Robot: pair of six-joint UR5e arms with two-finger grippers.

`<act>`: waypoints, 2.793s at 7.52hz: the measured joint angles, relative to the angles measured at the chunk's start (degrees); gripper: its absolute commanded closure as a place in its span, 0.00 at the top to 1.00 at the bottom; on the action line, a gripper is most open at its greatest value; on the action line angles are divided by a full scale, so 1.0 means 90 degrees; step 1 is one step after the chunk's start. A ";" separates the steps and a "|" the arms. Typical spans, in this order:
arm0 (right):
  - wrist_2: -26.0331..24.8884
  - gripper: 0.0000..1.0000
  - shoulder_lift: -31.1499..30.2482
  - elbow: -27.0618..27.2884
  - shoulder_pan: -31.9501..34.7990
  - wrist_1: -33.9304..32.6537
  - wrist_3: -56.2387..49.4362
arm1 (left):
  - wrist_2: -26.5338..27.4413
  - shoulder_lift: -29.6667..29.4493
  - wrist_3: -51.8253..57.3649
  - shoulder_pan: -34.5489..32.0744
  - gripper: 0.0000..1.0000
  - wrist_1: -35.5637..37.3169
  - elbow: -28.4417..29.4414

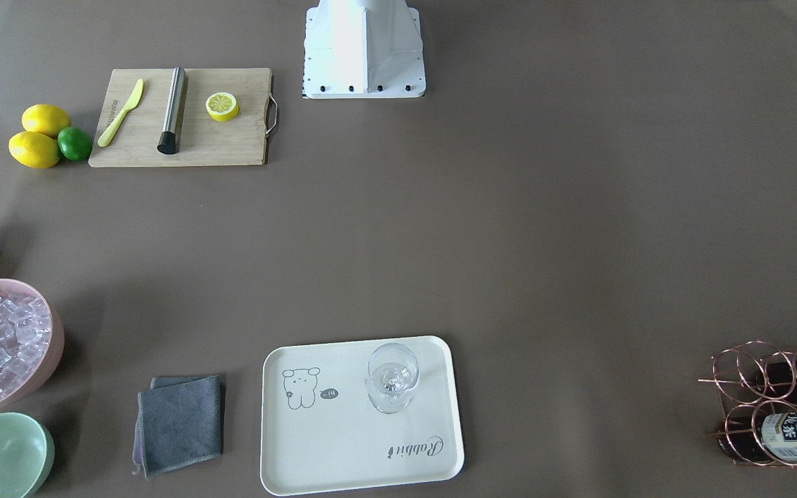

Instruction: Take tea from basket to plate

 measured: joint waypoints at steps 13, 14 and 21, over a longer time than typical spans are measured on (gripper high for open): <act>0.0038 1.00 0.1813 -0.0860 -0.2721 0.6128 0.2548 | 0.0877 -0.1892 -0.3783 0.1119 0.98 -0.2890 0.2791; -0.0034 1.00 0.1818 -0.1202 -0.2758 0.7033 0.2552 | 0.0878 -0.1982 -0.3931 0.1197 0.97 -0.3081 0.2960; -0.0794 1.00 0.1975 -0.1621 -0.3073 0.8454 0.0194 | 0.0887 -0.2056 -0.4158 0.1375 0.44 -0.3631 0.3399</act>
